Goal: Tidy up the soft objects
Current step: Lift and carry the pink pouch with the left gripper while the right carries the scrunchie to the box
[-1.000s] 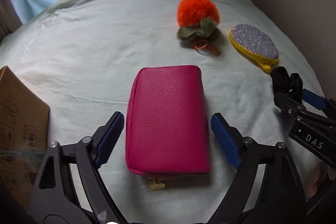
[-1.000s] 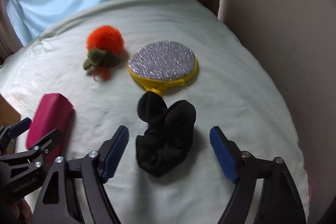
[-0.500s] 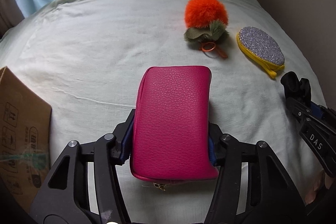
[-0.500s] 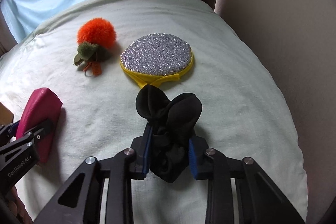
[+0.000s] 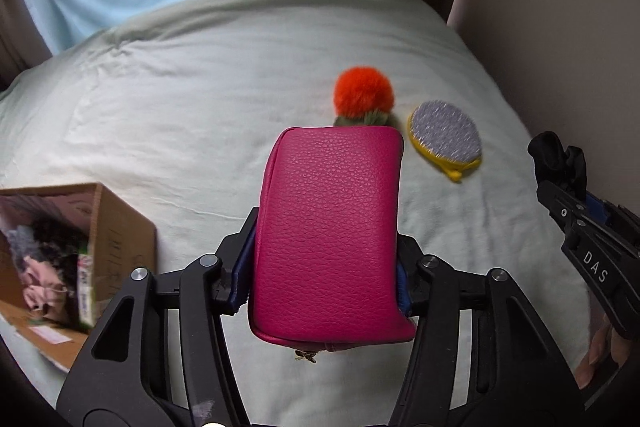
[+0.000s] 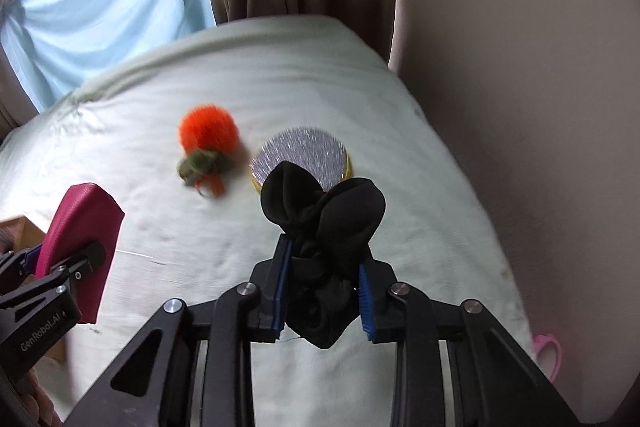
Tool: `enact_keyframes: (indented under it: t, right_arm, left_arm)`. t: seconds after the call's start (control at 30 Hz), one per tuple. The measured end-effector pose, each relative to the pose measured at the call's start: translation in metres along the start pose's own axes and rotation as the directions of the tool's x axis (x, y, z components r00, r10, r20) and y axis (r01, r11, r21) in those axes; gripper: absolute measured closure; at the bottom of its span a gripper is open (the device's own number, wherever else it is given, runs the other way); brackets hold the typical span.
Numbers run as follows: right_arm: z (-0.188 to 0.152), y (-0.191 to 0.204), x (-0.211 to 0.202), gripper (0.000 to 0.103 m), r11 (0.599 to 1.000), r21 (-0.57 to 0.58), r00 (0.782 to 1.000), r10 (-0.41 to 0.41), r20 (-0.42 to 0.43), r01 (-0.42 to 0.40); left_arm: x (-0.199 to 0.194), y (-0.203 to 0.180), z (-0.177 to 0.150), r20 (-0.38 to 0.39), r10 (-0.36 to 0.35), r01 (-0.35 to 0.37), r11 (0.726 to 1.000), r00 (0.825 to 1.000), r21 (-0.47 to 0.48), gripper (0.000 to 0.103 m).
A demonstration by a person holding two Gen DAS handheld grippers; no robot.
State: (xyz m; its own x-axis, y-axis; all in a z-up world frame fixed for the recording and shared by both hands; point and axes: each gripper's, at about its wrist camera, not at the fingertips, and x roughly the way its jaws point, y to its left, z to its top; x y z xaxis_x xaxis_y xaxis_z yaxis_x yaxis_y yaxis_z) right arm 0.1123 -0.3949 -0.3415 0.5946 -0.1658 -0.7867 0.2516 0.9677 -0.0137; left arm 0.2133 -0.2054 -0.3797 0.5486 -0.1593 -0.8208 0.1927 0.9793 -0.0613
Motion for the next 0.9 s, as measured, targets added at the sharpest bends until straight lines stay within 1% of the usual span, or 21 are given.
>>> enact_keyframes:
  t: [0.07, 0.23, 0.37, 0.47, 0.57, 0.67, 0.77, 0.9]
  right_arm:
    - [0.009, 0.005, -0.018, 0.076, 1.0, 0.002, 1.0, 0.005, 0.008, -0.005]
    - [0.033, 0.018, -0.082, 0.076, 1.0, 0.018, 0.999, 0.017, 0.034, -0.017]
    - [0.048, 0.039, -0.135, 0.076, 0.999, 0.027, 0.997, 0.037, 0.063, -0.038]
    - [0.055, 0.058, -0.169, 0.076, 0.997, 0.014, 0.995, 0.07, 0.075, -0.071]
    - [0.058, 0.086, -0.2, 0.076, 0.994, -0.016, 0.99, 0.11, 0.087, -0.109]
    - [0.057, 0.119, -0.229, 0.076, 0.987, -0.067, 0.983, 0.151, 0.105, -0.145]
    - [0.055, 0.155, -0.248, 0.076, 0.974, -0.108, 0.972, 0.208, 0.105, -0.197]
    - [0.049, 0.208, -0.26, 0.076, 0.955, -0.142, 0.958, 0.273, 0.088, -0.259]
  left_arm:
    - [-0.025, 0.001, 0.009, 0.014, 0.002, -0.002, 1.0, 1.0, -0.004, 0.052]
    - [-0.089, 0.016, 0.025, 0.032, -0.004, 0.005, 1.0, 0.999, -0.024, 0.052]
    - [-0.137, 0.038, 0.034, 0.031, -0.019, 0.021, 0.998, 0.999, -0.052, 0.052]
    - [-0.171, 0.061, 0.036, 0.051, -0.02, 0.024, 0.997, 0.999, -0.079, 0.052]
    - [-0.206, 0.089, 0.037, 0.069, -0.009, 0.016, 0.996, 0.998, -0.092, 0.052]
    - [-0.231, 0.118, 0.038, 0.085, 0.007, 0.001, 0.995, 0.996, -0.095, 0.052]
    - [-0.254, 0.153, 0.034, 0.098, 0.029, -0.018, 0.993, 0.995, -0.114, 0.052]
    - [-0.271, 0.202, 0.028, 0.105, 0.067, -0.051, 0.987, 0.992, -0.15, 0.052]
